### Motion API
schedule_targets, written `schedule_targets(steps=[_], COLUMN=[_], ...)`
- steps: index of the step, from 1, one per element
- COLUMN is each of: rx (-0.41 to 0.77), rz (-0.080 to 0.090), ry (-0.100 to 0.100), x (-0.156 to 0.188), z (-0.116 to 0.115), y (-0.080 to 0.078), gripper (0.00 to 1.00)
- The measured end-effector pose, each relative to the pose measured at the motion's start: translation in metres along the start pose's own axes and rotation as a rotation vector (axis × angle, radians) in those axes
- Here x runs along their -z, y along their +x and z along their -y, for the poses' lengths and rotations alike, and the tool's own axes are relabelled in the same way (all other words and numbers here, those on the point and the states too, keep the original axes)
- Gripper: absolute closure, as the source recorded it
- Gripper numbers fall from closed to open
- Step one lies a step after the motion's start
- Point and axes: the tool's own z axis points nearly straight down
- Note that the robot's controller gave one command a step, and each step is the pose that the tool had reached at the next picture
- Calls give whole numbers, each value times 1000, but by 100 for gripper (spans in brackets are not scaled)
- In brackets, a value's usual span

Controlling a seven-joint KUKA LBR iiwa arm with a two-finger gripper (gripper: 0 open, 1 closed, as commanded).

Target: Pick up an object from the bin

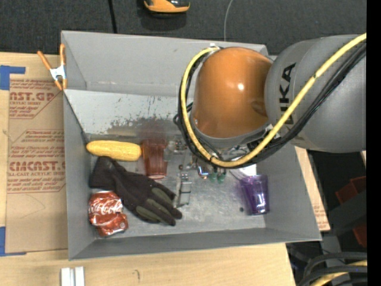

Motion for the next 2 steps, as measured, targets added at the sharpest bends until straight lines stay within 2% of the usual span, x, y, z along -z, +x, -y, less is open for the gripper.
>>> schedule_targets(steps=[1,2], rx=[-2,-5], rz=[8,14], ry=[-1,-3], x=[4,-50], z=[1,3], y=[-2,-2], gripper=[0,0])
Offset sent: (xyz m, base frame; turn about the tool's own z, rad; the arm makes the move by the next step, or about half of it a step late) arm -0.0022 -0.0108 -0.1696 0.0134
